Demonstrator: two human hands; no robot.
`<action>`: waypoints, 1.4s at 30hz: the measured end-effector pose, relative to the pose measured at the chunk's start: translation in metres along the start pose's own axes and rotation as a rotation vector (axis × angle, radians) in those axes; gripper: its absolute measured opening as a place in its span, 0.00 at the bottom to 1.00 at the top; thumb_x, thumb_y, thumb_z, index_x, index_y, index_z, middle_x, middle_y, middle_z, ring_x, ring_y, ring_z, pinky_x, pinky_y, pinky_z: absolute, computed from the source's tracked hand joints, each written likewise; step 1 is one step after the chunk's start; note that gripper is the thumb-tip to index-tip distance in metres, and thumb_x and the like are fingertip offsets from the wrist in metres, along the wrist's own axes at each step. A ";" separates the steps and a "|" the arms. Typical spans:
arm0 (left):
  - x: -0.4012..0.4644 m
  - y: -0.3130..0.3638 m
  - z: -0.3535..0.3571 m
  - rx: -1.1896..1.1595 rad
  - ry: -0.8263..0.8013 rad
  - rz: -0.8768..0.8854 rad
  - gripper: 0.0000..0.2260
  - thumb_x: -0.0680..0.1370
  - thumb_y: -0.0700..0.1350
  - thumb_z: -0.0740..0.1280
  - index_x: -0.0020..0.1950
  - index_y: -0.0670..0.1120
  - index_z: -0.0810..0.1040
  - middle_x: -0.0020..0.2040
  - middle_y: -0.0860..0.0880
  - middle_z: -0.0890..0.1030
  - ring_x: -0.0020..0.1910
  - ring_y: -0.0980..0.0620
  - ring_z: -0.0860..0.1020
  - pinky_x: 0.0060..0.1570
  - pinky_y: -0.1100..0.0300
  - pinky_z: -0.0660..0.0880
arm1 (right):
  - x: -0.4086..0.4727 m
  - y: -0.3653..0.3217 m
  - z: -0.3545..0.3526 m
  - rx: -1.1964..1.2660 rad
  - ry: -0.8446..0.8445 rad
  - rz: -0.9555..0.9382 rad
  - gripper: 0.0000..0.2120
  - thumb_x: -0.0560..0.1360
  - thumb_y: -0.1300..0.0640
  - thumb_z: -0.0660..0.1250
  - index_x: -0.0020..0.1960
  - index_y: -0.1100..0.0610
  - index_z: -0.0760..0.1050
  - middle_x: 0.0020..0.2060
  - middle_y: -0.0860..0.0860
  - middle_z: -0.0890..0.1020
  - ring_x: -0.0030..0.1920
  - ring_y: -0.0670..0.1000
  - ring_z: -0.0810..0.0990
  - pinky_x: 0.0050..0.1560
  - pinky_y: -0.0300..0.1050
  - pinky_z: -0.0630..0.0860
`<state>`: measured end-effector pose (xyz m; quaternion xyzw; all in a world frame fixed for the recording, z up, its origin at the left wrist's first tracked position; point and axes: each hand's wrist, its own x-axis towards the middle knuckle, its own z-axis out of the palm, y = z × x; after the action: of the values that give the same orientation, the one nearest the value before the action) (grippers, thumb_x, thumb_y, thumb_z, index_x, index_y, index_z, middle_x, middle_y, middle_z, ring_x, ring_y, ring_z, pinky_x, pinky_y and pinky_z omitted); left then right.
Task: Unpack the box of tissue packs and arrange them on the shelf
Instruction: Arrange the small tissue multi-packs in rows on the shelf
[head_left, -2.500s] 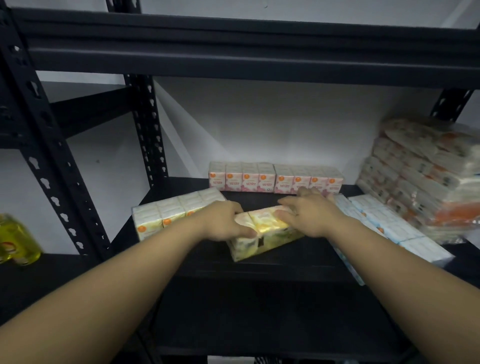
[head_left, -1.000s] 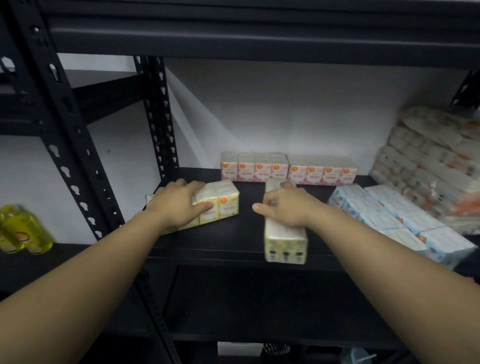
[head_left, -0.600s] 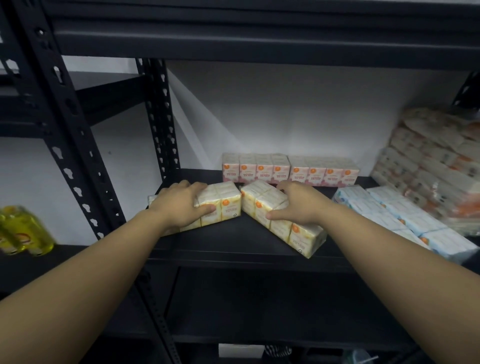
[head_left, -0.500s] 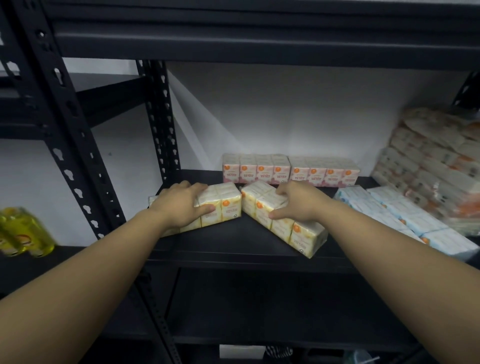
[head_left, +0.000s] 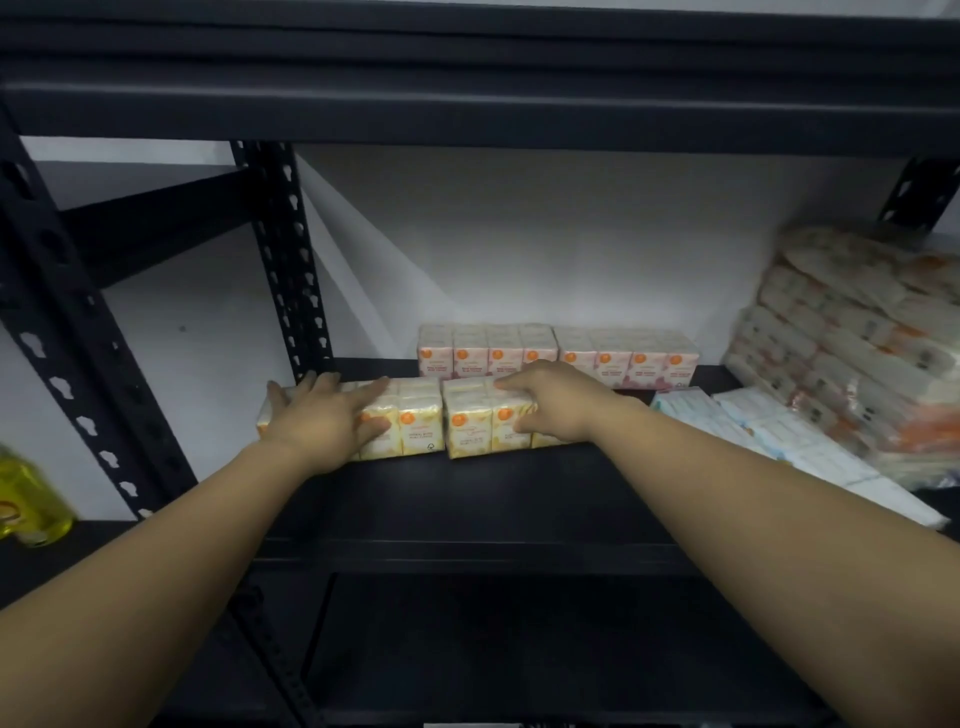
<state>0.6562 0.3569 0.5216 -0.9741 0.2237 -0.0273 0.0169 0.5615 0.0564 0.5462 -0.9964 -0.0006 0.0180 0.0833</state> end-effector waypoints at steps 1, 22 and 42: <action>0.003 0.000 0.003 -0.006 0.009 -0.002 0.28 0.81 0.69 0.52 0.81 0.69 0.51 0.80 0.43 0.62 0.79 0.40 0.58 0.75 0.29 0.49 | 0.002 0.003 0.001 0.008 0.011 0.005 0.33 0.78 0.50 0.73 0.80 0.45 0.65 0.78 0.51 0.68 0.76 0.56 0.66 0.76 0.55 0.64; 0.072 0.131 0.001 -0.134 0.049 0.176 0.28 0.81 0.67 0.58 0.81 0.67 0.57 0.79 0.46 0.59 0.77 0.39 0.57 0.76 0.31 0.51 | -0.024 0.119 -0.032 0.000 0.043 0.209 0.32 0.72 0.43 0.77 0.73 0.47 0.72 0.65 0.54 0.73 0.66 0.56 0.72 0.59 0.47 0.70; 0.104 0.145 0.013 -0.180 0.144 0.209 0.26 0.81 0.64 0.60 0.79 0.63 0.61 0.72 0.45 0.65 0.73 0.40 0.62 0.75 0.30 0.51 | -0.008 0.128 -0.020 -0.003 0.138 0.271 0.26 0.74 0.48 0.76 0.68 0.50 0.71 0.58 0.54 0.69 0.57 0.58 0.74 0.56 0.51 0.76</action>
<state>0.6873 0.1814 0.5070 -0.9386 0.3261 -0.0750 -0.0840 0.5536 -0.0728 0.5447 -0.9863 0.1394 -0.0397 0.0786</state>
